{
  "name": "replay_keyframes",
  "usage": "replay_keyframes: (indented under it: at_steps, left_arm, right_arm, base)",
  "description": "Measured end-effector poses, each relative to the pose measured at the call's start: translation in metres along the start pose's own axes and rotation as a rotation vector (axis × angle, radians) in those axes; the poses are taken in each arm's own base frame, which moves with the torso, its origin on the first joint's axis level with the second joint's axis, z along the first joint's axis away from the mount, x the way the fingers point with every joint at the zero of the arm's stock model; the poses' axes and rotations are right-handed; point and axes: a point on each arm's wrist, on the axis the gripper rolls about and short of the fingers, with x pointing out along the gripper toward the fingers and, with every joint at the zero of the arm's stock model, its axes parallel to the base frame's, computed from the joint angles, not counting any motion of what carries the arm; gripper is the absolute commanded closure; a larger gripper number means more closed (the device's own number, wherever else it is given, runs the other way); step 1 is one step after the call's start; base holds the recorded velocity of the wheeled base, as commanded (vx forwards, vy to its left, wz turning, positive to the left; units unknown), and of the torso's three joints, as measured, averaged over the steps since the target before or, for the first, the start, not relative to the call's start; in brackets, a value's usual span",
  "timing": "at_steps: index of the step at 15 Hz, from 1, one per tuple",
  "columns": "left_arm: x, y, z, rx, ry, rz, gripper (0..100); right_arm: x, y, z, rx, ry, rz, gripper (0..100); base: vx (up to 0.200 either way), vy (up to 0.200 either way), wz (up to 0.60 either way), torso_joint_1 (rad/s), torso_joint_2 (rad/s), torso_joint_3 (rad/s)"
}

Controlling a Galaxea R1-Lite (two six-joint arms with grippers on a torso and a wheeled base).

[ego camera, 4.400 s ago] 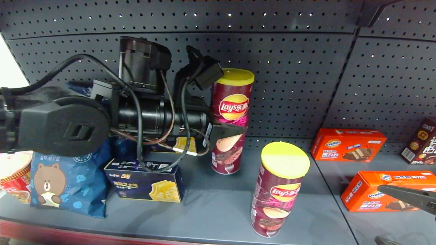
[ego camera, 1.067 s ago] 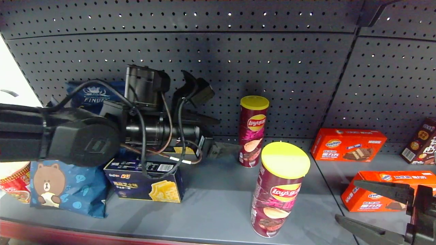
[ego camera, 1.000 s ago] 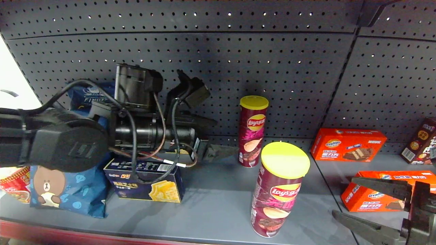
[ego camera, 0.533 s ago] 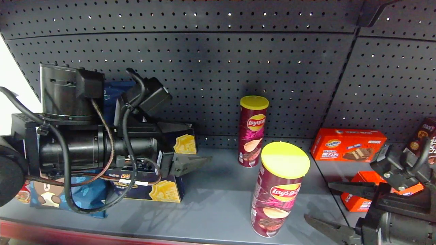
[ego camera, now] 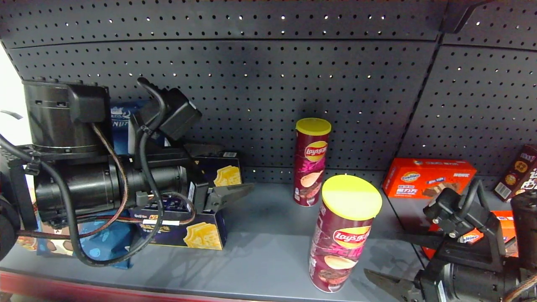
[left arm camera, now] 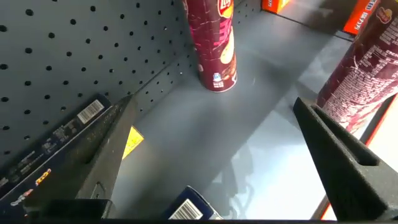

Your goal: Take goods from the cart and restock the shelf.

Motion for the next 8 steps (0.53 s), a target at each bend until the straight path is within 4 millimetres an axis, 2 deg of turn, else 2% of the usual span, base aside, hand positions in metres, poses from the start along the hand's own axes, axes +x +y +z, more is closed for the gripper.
replay_keyframes:
  at_steps: [8]
  left_arm:
    - [0.001,0.002,0.003,0.004,-0.012,0.004,0]
  right_arm:
    - [0.019,-0.008,0.009,0.001,0.022,-0.044,0]
  base:
    - [0.000,0.000,0.00,0.000,0.00,0.000]
